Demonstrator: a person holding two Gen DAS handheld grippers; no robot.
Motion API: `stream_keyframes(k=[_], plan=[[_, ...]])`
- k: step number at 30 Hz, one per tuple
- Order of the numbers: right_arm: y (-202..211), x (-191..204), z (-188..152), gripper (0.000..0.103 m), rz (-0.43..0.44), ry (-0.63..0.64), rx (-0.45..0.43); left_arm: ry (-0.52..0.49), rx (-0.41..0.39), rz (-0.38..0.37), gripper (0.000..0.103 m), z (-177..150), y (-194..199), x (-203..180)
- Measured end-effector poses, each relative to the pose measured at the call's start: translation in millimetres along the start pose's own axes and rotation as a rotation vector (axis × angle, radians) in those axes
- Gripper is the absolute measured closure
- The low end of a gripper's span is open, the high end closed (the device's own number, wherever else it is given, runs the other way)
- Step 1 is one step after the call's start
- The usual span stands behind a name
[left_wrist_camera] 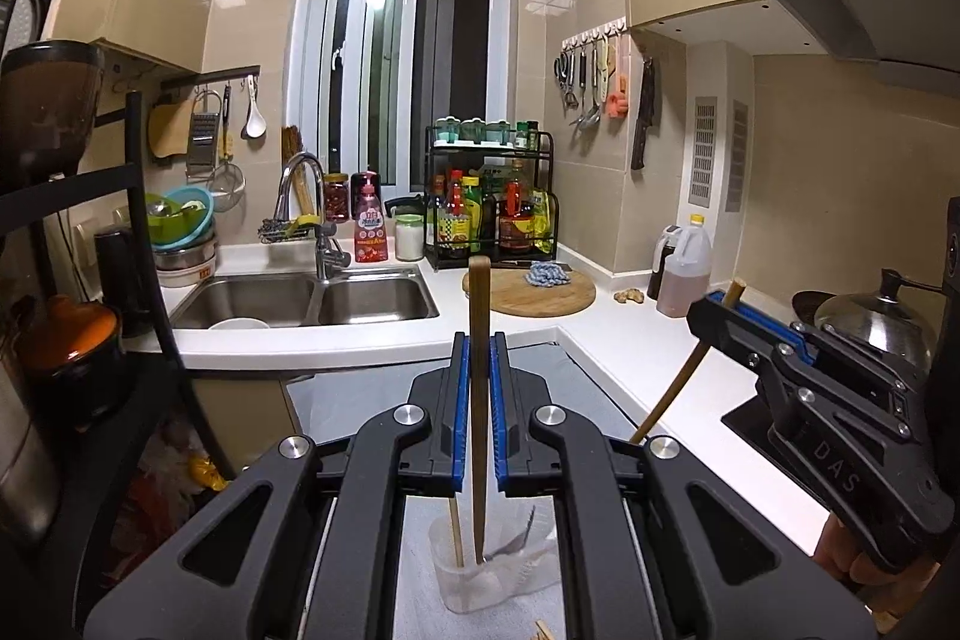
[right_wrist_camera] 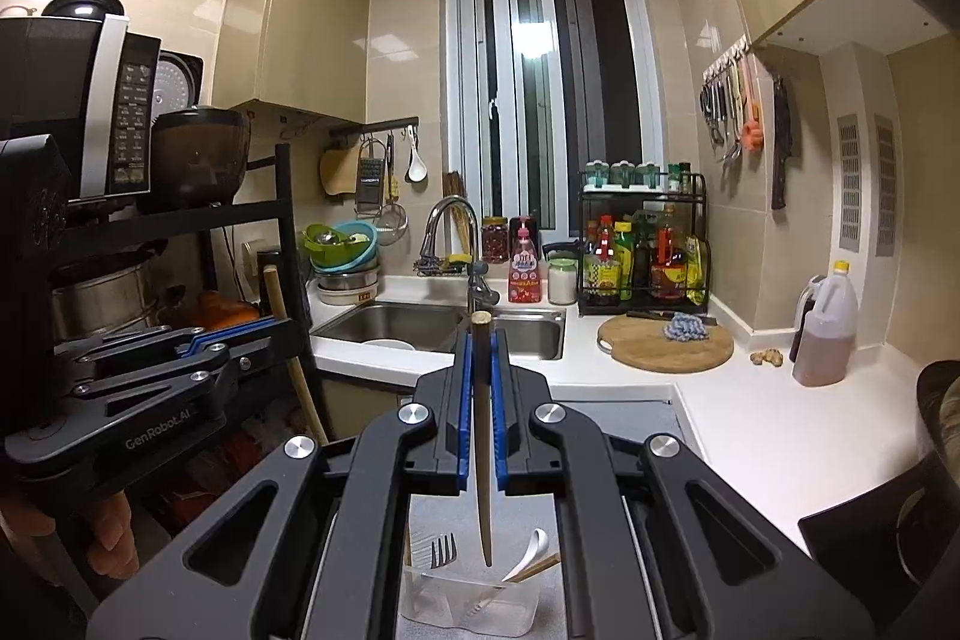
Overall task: Organize utensils
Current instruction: 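Lift both held chopsticks up over the container, then drop both chopsticks into the container by opening both grippers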
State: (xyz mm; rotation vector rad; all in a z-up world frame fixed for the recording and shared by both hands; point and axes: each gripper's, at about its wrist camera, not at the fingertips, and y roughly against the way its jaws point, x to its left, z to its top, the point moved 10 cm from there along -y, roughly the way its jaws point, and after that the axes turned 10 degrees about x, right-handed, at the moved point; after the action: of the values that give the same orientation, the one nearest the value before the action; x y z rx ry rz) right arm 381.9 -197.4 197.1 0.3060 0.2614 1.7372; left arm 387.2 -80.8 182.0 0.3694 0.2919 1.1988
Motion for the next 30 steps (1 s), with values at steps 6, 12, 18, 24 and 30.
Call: stream_keyframes(k=[6, 12, 18, 24, 30], plan=[[-24.7, -10.0, -20.2, 0.097, -0.005, -0.021, 0.048, -0.015, -0.031, 0.000, 0.096, 3.5, -4.1, -0.3], [-29.8, -14.4, -26.1, 0.097, -0.005, -0.034, 0.053, -0.025, -0.077, 0.002, 0.096, 20.0, 1.0, -2.7], [-33.2, -14.1, -28.7, 0.097, -0.002, -0.025, 0.053, -0.034, -0.030, 0.017, 0.096, 8.0, -21.3, -4.5], [-38.6, -15.4, -35.9, 0.097, -0.001, -0.030, 0.065, -0.017, 0.018, 0.023, 0.096, -8.3, -42.5, 3.9], [-40.3, -19.6, -41.6, 0.076, -0.002, -0.064, 0.091, 0.058, 0.033, 0.118, 0.010, -15.9, -37.4, 25.3]])
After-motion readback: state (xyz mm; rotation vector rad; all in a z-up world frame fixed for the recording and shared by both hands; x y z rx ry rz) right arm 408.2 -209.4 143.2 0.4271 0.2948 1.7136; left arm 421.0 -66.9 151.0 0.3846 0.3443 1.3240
